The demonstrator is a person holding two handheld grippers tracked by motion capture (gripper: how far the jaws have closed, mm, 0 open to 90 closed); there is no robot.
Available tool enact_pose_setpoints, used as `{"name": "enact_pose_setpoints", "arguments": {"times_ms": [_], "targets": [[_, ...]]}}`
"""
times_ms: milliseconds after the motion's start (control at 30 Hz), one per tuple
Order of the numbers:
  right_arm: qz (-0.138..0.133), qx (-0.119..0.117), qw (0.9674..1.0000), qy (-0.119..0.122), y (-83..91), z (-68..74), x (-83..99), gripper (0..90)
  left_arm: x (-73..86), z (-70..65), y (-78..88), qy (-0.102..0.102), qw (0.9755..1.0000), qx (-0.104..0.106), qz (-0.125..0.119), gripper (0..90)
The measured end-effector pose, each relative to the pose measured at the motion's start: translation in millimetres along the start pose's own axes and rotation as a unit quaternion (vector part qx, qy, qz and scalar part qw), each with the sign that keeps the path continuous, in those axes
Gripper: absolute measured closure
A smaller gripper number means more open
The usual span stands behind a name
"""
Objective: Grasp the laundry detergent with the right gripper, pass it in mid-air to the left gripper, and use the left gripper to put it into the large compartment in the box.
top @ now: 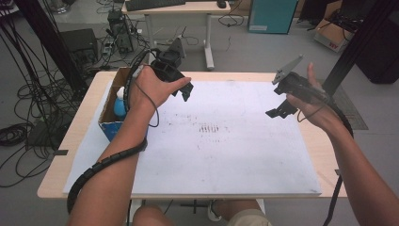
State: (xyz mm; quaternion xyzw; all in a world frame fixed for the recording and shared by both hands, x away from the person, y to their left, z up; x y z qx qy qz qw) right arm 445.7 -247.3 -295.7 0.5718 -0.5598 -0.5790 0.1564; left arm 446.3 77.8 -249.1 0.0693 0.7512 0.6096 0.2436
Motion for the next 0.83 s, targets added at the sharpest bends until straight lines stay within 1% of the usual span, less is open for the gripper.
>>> {"name": "enact_pose_setpoints", "arguments": {"times_ms": [300, 500, 533, 633, 733, 833], "targets": [[0.008, -0.001, 1.0, -0.002, -1.1, 0.7, 3.0, 6.6, -1.1, -2.3, -5.8, -0.003, 1.0, 0.006, -0.001, 11.3], [0.005, 0.0, 1.0, -0.003, -2.5, 0.6, 2.8, 6.6, -0.1, -1.1, -7.7, -0.004, 1.0, 0.008, 0.001, 11.3], [0.007, 0.0, 1.0, -0.003, -2.1, 0.7, 2.7, 6.6, -0.1, -0.8, -7.7, -0.006, 0.9999, 0.008, -0.002, 11.3], [0.008, -0.001, 1.0, -0.003, -2.9, 1.0, 2.3, 6.6, 0.4, -0.5, -7.4, -0.003, 0.9999, 0.01, -0.003, 11.3], [0.007, -0.001, 1.0, -0.001, -4.4, 1.6, 1.9, 6.6, 0.4, -0.1, -6.5, -0.007, 0.9999, 0.006, -0.006, 11.2], [0.009, -0.002, 1.0, 0.0, -4.5, 2.6, 1.9, 6.6, 0.5, -1.2, -6.1, -0.007, 0.9999, 0.008, -0.009, 11.0]]}}
Point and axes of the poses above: each handheld gripper's, and its own axes: y roughly backward along the jaws, x roughly out of its underside, z roughly to its left, the point moved 5 cm from there along -y, roughly forward along the jaws, and after that the axes turned 7 degrees about x, right-handed, at the moved point
